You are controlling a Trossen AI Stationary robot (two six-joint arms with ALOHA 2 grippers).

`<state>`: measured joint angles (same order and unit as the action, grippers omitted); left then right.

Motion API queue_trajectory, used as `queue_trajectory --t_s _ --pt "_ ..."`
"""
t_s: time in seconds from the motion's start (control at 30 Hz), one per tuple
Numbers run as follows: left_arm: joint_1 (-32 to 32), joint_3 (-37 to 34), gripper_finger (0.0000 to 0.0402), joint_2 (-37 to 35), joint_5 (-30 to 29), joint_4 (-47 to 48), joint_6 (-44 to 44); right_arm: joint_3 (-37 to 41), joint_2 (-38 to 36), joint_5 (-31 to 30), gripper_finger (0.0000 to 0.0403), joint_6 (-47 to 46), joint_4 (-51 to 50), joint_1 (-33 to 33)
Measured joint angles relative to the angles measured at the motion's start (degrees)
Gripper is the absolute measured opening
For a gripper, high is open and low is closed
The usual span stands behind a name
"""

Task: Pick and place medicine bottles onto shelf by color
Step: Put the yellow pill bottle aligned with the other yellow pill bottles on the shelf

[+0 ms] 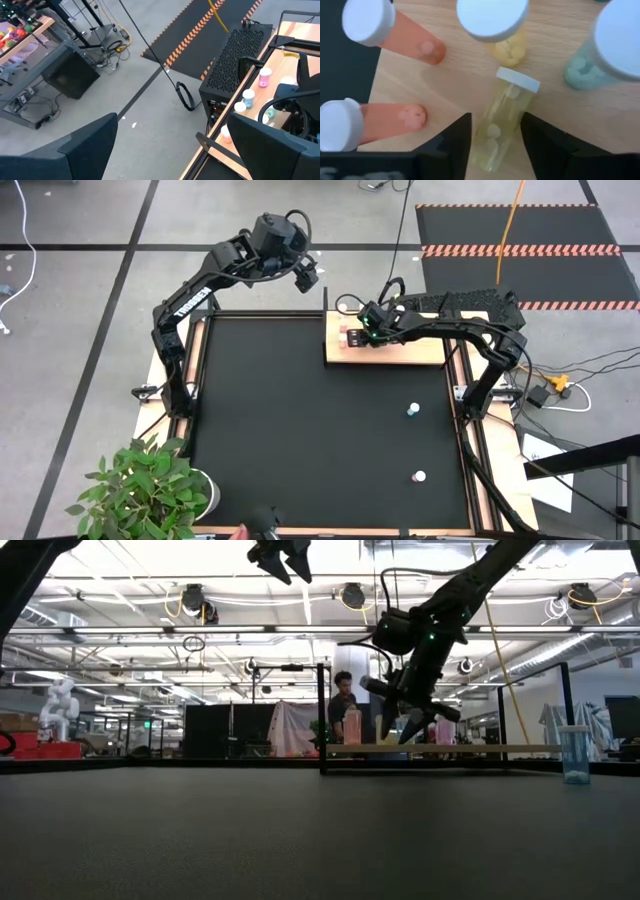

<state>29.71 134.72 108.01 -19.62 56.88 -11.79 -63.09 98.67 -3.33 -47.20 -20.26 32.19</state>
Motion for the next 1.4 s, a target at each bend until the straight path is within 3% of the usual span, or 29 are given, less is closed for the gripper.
queue_trajectory --t_s 0.17,0.37,0.47,0.8,0.93,1.2,1.4 --pt "0.3 0.0 0.0379 0.0 0.0 0.0 -0.2 0.0 0.0 1.1 0.0117 0.1 -0.8 0.1" --pt "0.3 0.0 0.0379 0.0 0.0 -0.1 -0.2 0.3 -2.0 5.6 0.0107 -0.1 -2.2 -0.3" --pt "0.3 0.0 0.0379 0.0 0.0 -0.1 -0.2 0.3 -5.3 7.9 0.0107 -0.7 -2.5 -0.8" --pt "0.3 0.0 0.0378 0.0 2.5 -2.4 1.4 0.3 -21.5 6.4 0.0106 -0.7 -5.3 -2.4" --pt "0.3 0.0 0.0378 0.0 10.0 -5.2 6.5 0.3 -28.8 6.5 0.0105 4.6 -3.5 -3.4" --pt "-2.0 0.0 0.0378 1.7 35.2 -10.2 20.0 0.2 -39.8 12.9 0.0105 21.6 4.3 -4.2" --pt "-9.2 0.0 0.0378 4.4 39.3 -15.9 22.5 0.2 -44.7 23.0 0.0105 27.6 6.6 -4.2"
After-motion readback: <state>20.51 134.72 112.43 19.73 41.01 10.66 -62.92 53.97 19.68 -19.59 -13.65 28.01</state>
